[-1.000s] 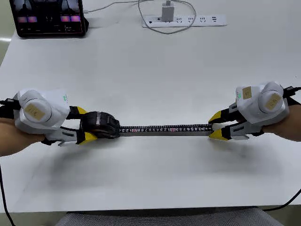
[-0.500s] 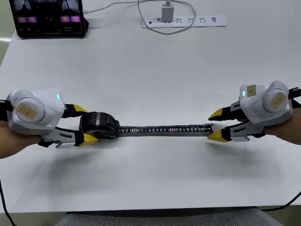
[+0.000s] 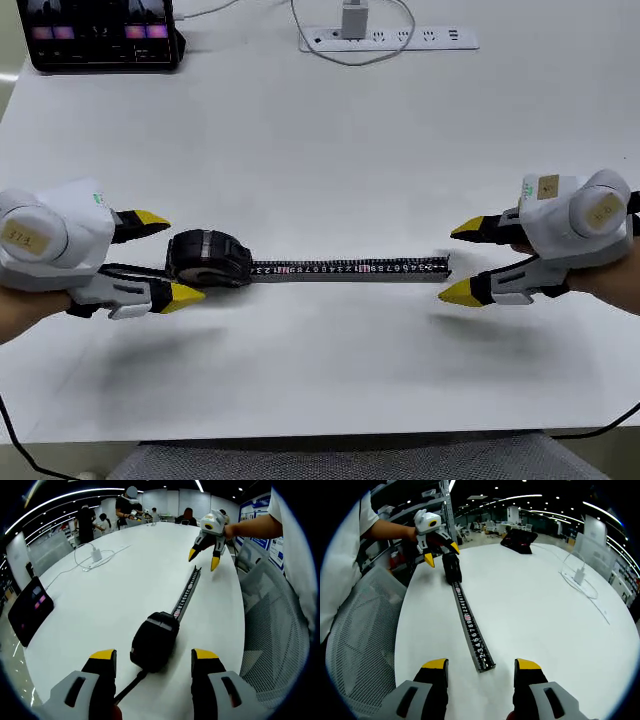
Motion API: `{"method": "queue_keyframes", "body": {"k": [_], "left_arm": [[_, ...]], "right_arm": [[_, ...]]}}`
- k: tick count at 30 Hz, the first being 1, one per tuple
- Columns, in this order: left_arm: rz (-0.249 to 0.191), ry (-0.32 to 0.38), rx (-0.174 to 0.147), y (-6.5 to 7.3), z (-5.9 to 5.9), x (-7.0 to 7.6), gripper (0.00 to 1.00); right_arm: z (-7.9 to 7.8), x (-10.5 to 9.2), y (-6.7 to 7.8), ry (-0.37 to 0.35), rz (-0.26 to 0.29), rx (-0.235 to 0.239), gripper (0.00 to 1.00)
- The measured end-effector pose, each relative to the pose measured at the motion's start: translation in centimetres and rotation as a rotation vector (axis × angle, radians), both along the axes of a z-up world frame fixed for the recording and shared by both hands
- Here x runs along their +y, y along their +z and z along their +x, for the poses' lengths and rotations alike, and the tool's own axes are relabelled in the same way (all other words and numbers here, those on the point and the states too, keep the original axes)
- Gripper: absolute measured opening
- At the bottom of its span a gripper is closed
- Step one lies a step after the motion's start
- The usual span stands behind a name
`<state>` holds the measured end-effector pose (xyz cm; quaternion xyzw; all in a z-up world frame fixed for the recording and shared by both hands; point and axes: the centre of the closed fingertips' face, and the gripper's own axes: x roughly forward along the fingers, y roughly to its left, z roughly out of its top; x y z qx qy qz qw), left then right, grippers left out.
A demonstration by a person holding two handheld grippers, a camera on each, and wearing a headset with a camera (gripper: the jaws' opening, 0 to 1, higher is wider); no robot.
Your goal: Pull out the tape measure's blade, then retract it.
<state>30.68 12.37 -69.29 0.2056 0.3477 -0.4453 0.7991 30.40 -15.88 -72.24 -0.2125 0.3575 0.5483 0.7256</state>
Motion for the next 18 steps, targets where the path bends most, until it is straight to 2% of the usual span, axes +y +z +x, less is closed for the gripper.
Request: {"method": "queue_keyframes", "body": {"k": [3, 12, 18], "left_arm": [[-0.014, 0.018, -0.004, 0.2, -0.3, 0.1, 0.6], [-0.035, 0.057, -0.013, 0.4, -1.0, 0.0, 0.65], [-0.05, 0.088, -0.023, 0.6, -1.7, 0.6, 0.65]], "right_arm": [[-0.1, 0.3, 0.8, -0.021, 0.03, -0.006, 0.54], [-0.3, 0.5, 1.4, -0.049, 0.03, -0.027, 0.6], [-0.6, 0.4, 2.0, -0.092, 0.052, -0.039, 0.64]]}}
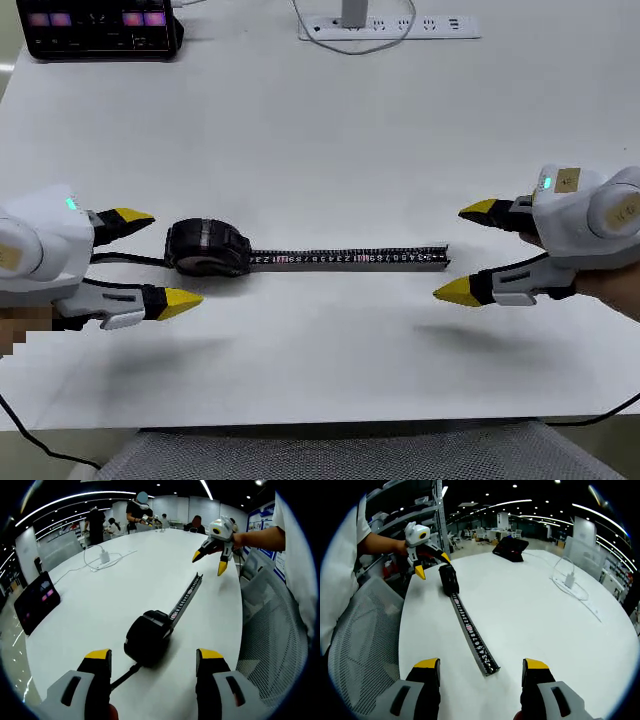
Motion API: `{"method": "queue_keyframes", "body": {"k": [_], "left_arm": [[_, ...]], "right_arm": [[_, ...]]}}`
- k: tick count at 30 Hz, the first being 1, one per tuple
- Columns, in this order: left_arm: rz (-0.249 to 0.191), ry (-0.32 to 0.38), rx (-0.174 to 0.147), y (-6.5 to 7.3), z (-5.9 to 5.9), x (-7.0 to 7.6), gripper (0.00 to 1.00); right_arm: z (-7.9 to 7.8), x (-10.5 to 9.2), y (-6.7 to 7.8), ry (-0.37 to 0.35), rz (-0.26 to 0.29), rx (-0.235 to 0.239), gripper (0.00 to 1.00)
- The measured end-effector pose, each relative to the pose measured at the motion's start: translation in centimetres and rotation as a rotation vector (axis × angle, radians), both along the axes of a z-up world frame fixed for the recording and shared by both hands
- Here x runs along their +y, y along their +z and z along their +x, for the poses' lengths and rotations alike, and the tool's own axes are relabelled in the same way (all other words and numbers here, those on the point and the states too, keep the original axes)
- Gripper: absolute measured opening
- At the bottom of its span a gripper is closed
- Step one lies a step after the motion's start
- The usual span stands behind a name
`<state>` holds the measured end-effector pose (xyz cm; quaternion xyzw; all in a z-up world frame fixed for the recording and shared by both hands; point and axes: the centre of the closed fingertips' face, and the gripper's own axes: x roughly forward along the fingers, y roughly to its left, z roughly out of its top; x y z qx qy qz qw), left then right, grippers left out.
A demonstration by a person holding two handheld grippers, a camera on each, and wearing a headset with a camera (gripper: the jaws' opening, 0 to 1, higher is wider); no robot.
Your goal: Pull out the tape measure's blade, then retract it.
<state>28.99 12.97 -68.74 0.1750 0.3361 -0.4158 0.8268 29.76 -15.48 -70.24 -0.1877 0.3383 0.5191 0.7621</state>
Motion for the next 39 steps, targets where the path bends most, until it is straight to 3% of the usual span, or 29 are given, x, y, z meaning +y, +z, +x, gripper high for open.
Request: {"method": "queue_keyframes", "body": {"k": [4, 6, 11, 22, 29, 39], "left_arm": [[-0.012, 0.028, -0.008, 0.0, -0.5, 0.5, 0.66], [-0.016, 0.049, -0.002, 0.0, -0.8, 0.6, 0.66], [-0.028, 0.079, -0.023, 0.5, -1.1, 0.6, 0.69], [-0.064, 0.136, -0.055, 1.0, -2.3, 0.6, 0.72], [-0.095, 0.19, -0.078, 1.4, -2.6, 1.0, 0.77], [-0.089, 0.25, -0.093, 1.2, -3.1, 1.6, 0.83]], "right_arm": [[-0.3, -0.2, 0.2, -0.025, 0.011, -0.007, 0.66], [-0.1, -0.4, 0.4, -0.044, 0.013, -0.032, 0.66], [-0.4, -0.4, 0.8, -0.066, 0.024, -0.038, 0.69], [-0.6, -0.3, 2.3, -0.09, 0.042, -0.099, 0.72], [-1.1, -0.5, 2.9, -0.12, 0.059, -0.112, 0.77], [-2.3, -1.1, 2.7, -0.155, 0.072, -0.114, 0.82]]}}
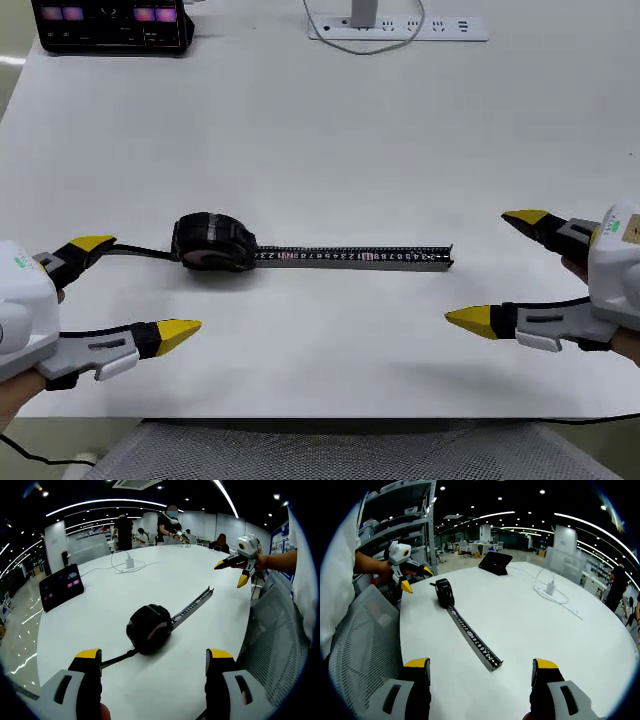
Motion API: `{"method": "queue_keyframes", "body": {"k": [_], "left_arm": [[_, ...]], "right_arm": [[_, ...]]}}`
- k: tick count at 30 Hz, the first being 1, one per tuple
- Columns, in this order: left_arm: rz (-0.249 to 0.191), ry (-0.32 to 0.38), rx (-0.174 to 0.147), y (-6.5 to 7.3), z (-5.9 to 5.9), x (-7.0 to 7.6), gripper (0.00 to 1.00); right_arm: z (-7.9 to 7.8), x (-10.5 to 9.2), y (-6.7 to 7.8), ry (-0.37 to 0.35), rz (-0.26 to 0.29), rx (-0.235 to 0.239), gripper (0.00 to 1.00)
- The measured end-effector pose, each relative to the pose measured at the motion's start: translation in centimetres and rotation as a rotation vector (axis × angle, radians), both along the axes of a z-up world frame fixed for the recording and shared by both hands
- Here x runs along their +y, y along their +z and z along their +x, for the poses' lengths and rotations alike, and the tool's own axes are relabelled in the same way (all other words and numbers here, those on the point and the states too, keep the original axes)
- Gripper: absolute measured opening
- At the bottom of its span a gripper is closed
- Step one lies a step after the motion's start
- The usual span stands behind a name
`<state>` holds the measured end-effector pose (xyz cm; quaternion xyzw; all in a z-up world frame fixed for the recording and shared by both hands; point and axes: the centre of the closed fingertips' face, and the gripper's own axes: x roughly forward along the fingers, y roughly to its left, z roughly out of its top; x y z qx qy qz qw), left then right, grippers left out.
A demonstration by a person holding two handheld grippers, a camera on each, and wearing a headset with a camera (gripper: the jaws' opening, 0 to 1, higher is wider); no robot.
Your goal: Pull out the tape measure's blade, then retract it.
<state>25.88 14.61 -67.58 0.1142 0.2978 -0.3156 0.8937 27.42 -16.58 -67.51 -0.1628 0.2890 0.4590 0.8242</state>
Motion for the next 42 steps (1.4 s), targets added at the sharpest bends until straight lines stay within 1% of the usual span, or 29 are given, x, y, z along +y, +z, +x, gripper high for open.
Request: {"method": "queue_keyframes", "body": {"k": [2, 5, 7, 13, 15, 17, 22, 26, 30, 31, 34, 39, 42], "left_arm": [[-0.005, 0.007, -0.002, 0.0, -0.2, -0.1, 0.84], [-0.01, 0.01, -0.008, 0.1, -0.5, -0.3, 0.85], [-0.017, 0.014, -0.006, 0.1, -0.6, -0.4, 0.85], [-0.032, 0.031, -0.019, 0.4, -0.9, -0.3, 0.87], [-0.035, 0.038, -0.012, 0.4, -1.0, -0.3, 0.88], [-0.045, 0.043, -0.007, 0.3, -1.2, -0.3, 0.9], [-0.05, 0.05, -0.01, 0.3, -1.6, -0.3, 0.91], [-0.063, 0.053, -0.015, 0.5, -1.8, -0.4, 0.93], [-0.066, 0.056, -0.003, 0.3, -2.2, -0.4, 0.92], [-0.062, 0.055, -0.001, 0.2, -2.3, -0.4, 0.92], [-0.069, 0.057, 0.004, 0.1, -2.4, -0.4, 0.92], [-0.07, 0.055, 0.016, -0.1, -2.8, -0.4, 0.93], [-0.071, 0.051, 0.022, 0.0, -2.9, -0.5, 0.93]], "right_arm": [[-0.2, -0.1, 0.0, -0.008, 0.001, -0.005, 0.84], [-0.6, -0.2, -0.1, -0.014, 0.002, 0.001, 0.85], [-0.8, -0.3, -0.2, -0.016, 0.005, 0.006, 0.85], [-1.4, -0.3, -0.2, -0.028, 0.015, 0.008, 0.86], [-1.6, -0.3, -0.2, -0.034, 0.02, 0.001, 0.87], [-1.7, -0.3, -0.2, -0.042, 0.033, 0.009, 0.88], [-2.2, -0.4, -0.6, -0.047, 0.042, 0.019, 0.9], [-2.6, -0.4, -1.0, -0.053, 0.046, 0.025, 0.91], [-2.9, -0.4, -1.1, -0.056, 0.044, 0.029, 0.91], [-3.2, -0.3, -1.3, -0.055, 0.046, 0.041, 0.91], [-3.4, -0.4, -1.6, -0.053, 0.035, 0.043, 0.91], [-3.6, -0.5, -1.7, -0.056, 0.037, 0.05, 0.91], [-3.6, -0.6, -1.6, -0.058, 0.038, 0.052, 0.92]]}}
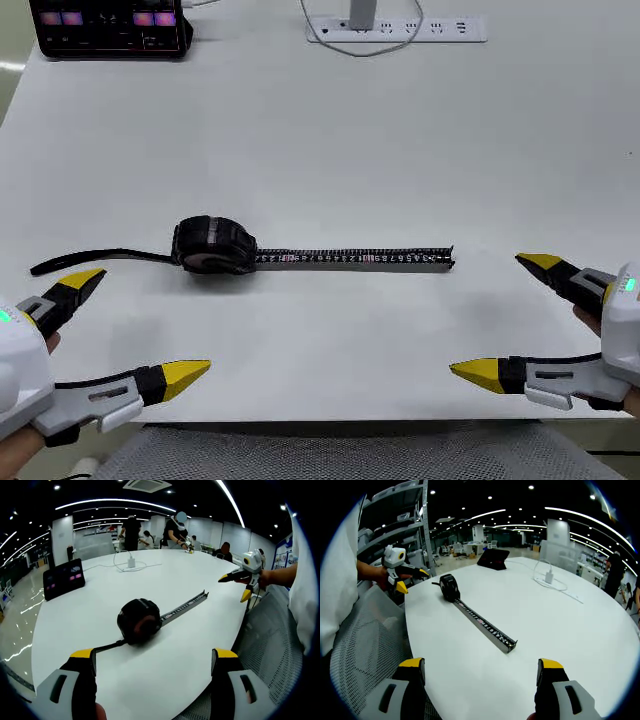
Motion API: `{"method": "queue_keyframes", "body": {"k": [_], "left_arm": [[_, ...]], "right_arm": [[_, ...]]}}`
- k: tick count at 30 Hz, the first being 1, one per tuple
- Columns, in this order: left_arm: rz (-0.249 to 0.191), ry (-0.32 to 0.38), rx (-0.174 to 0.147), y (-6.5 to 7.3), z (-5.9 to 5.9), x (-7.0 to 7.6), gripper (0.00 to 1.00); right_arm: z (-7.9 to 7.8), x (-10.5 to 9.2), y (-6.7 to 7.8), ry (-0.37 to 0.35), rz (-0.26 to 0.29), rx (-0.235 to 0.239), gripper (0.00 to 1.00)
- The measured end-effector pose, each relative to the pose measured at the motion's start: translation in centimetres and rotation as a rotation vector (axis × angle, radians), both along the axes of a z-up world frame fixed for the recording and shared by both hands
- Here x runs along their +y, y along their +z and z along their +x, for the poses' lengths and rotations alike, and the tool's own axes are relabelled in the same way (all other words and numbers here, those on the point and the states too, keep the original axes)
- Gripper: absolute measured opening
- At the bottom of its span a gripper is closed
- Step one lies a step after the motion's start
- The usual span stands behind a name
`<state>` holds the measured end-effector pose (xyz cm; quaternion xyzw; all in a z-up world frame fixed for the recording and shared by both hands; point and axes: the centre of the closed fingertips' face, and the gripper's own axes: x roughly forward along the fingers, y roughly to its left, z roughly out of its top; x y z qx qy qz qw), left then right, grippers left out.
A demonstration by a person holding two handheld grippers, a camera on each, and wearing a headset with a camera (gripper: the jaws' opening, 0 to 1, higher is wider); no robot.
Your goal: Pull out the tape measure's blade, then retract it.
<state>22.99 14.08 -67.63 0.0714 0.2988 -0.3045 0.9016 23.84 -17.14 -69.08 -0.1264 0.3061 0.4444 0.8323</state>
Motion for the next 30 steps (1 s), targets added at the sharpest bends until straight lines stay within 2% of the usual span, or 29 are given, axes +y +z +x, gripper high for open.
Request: {"method": "queue_keyframes", "body": {"k": [12, 30], "left_arm": [[-0.005, -0.003, 0.003, 0.12, 0.2, -0.37, 0.93], [-0.001, -0.006, -0.002, 0.31, 0.3, -0.37, 0.93]], "right_arm": [[0.12, -0.64, 0.06, -0.006, -0.007, 0.002, 0.93], [0.09, -0.27, 0.14, 0.002, -0.006, 0.0, 0.93]]}}
